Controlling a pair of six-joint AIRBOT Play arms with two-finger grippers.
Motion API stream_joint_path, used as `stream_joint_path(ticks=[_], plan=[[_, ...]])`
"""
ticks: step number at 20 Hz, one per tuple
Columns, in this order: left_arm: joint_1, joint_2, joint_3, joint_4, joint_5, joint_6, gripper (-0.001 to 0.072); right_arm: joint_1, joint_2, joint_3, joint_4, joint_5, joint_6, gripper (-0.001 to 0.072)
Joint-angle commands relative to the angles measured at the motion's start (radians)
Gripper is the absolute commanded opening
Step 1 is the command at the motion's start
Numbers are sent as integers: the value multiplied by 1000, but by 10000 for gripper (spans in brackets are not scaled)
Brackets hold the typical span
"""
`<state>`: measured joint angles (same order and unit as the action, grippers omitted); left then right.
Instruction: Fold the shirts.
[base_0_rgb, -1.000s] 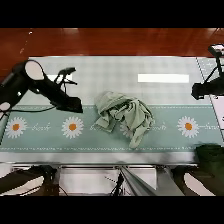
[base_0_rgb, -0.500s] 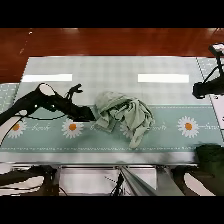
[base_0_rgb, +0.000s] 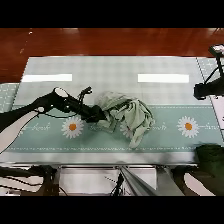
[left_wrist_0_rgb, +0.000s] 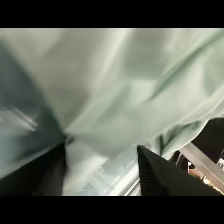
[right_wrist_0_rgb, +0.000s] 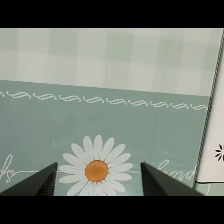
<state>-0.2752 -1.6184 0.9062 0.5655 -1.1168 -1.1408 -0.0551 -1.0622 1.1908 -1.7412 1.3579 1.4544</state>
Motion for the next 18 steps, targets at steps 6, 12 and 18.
stream_joint_path(ticks=[6, 12, 18], plan=[[-6, -27, 26, 13, -22, -38, 29, 0, 0, -2, -34, 40, 0, 594], [-6, -27, 26, 14, -78, 8, 28, -194, 51, -230, 396, 71, -94, 572], [-6, -27, 26, 14, -112, 56, 28, -161, 93, -586, 797, 34, -126, 607]])
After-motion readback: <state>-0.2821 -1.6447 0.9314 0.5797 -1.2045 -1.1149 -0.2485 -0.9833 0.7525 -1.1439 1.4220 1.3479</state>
